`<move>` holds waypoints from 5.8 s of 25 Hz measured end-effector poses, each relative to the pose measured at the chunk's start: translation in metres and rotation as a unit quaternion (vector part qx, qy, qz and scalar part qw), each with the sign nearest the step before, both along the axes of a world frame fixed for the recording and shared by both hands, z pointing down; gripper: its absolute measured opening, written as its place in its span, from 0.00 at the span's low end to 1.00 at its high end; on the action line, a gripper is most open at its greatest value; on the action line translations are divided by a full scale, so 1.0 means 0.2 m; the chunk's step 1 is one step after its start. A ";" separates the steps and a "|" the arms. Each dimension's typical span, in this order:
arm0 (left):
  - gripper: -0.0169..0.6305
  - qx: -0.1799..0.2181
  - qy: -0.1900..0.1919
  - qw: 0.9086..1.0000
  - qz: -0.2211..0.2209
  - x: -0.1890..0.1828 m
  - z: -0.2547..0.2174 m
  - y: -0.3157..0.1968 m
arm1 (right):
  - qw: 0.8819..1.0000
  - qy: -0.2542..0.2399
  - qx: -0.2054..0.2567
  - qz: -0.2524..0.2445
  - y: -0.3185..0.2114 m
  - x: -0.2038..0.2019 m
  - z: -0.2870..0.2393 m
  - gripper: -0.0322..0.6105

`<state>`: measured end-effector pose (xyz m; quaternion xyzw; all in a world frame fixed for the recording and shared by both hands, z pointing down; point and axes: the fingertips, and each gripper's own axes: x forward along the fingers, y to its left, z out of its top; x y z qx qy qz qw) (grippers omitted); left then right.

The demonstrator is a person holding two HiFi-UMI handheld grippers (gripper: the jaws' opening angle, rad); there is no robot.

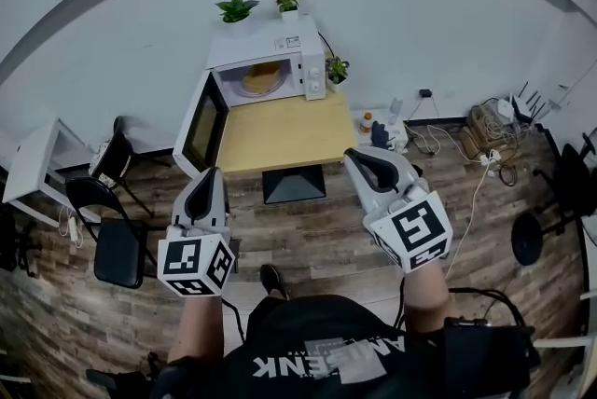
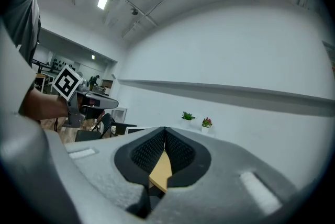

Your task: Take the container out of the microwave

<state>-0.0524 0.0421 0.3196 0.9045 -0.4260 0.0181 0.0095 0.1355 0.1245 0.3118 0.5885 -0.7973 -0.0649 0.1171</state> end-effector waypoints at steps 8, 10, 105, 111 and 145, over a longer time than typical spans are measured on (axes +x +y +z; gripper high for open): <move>0.03 -0.007 0.006 1.000 0.021 -0.10 0.00 -0.47 | 1.000 0.001 -0.015 0.023 -0.41 -0.10 0.00 0.06; 0.03 -0.011 0.006 1.000 0.017 -0.15 0.01 -0.57 | 0.999 0.001 -0.011 0.036 -0.49 -0.12 -0.01 0.06; 0.26 -0.113 -0.005 0.945 -0.307 -0.47 0.28 -1.48 | 0.916 0.271 -0.246 -0.164 -3.12 -0.10 1.76 0.31; 0.26 -0.107 0.005 0.940 -0.323 -0.50 0.28 -1.43 | 0.908 0.292 -0.260 -0.148 -3.20 -0.07 1.82 0.27; 0.26 -0.096 0.015 0.978 -0.187 -0.60 0.25 -1.36 | 0.904 0.277 -0.267 -0.185 -2.56 -0.32 1.49 0.11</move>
